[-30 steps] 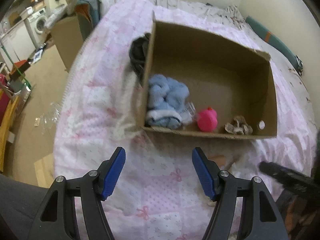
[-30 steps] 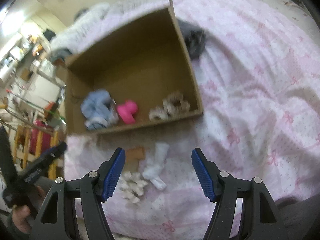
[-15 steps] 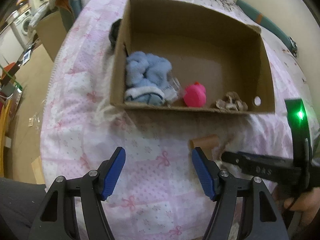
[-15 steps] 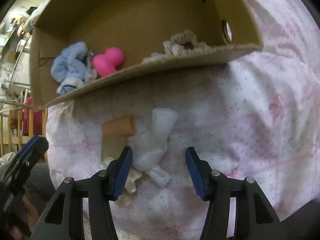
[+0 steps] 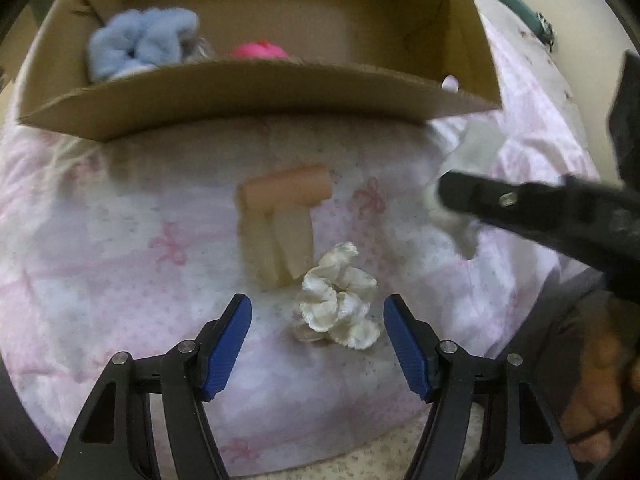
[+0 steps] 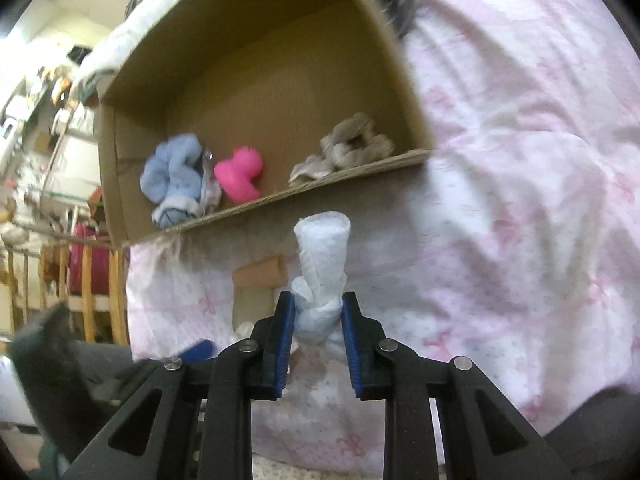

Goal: Organize soft objects
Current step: 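Grasp the cream lace scrunchie with the left tool while the right tool grasps the white sock, then carry the lace scrunchie and white sock over the box with both tools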

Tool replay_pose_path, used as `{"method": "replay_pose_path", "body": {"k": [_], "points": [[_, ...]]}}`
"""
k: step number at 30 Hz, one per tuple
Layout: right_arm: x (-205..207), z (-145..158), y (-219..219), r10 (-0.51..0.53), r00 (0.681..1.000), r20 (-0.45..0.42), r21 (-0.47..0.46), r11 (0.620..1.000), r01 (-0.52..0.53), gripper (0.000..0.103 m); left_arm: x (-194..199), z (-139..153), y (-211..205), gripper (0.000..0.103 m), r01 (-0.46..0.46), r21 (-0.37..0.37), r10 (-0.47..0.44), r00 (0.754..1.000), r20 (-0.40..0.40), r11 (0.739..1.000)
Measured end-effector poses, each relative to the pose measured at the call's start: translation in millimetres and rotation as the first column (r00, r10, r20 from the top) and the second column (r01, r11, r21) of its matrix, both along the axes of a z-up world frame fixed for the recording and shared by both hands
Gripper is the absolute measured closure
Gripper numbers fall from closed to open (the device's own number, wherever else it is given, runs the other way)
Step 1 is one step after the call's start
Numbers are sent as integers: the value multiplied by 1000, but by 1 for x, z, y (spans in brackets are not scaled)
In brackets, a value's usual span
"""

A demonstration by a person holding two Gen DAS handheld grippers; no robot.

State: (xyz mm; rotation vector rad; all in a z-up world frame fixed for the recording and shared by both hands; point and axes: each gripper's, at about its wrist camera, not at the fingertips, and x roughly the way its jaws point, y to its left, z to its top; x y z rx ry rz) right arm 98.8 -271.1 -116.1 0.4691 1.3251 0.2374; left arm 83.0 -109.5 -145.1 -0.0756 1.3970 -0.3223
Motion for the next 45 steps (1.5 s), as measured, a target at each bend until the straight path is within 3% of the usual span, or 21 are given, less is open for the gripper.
{"method": "replay_pose_path", "body": {"k": [1, 2, 5, 8, 11, 15, 21, 28, 38, 45], "points": [[0, 1, -4, -14, 1000, 2, 5, 1000, 14, 77, 1, -4, -1, 56, 0, 1, 0, 1000, -8, 1000], [-1, 2, -7, -25, 1000, 3, 8, 1000, 25, 77, 3, -9, -2, 71, 5, 0, -5, 1000, -28, 1000], [-1, 0, -13, -45, 999, 7, 13, 999, 45, 77, 4, -9, 0, 85, 9, -8, -9, 999, -47, 1000], [0, -2, -9, -45, 999, 4, 11, 999, 45, 77, 2, -4, 14, 90, -29, -59, 23, 995, -98, 998], [0, -2, -6, -38, 999, 4, 11, 999, 37, 77, -5, 10, 28, 90, -48, -82, 39, 993, -108, 995], [0, 0, -5, -29, 1000, 7, 16, 999, 29, 77, -5, 32, 42, 90, -74, -36, 73, 997, -39, 997], [-2, 3, 0, -10, 1000, 18, 20, 1000, 10, 77, 0, 30, 69, 90, -198, 57, 197, 980, 18, 979], [-3, -2, 6, 14, 1000, 3, -22, 1000, -14, 77, 6, 34, 78, 90, -228, 123, 219, 972, 82, 966], [-2, -5, 14, 40, 999, 0, -49, 998, -40, 77, 6, 42, 99, 90, -279, 126, 267, 958, 102, 952], [-1, 9, 23, 52, 997, 62, 1, 999, -52, 77, 8, 80, 105, 90, -307, 96, 283, 938, 201, 947]]}}
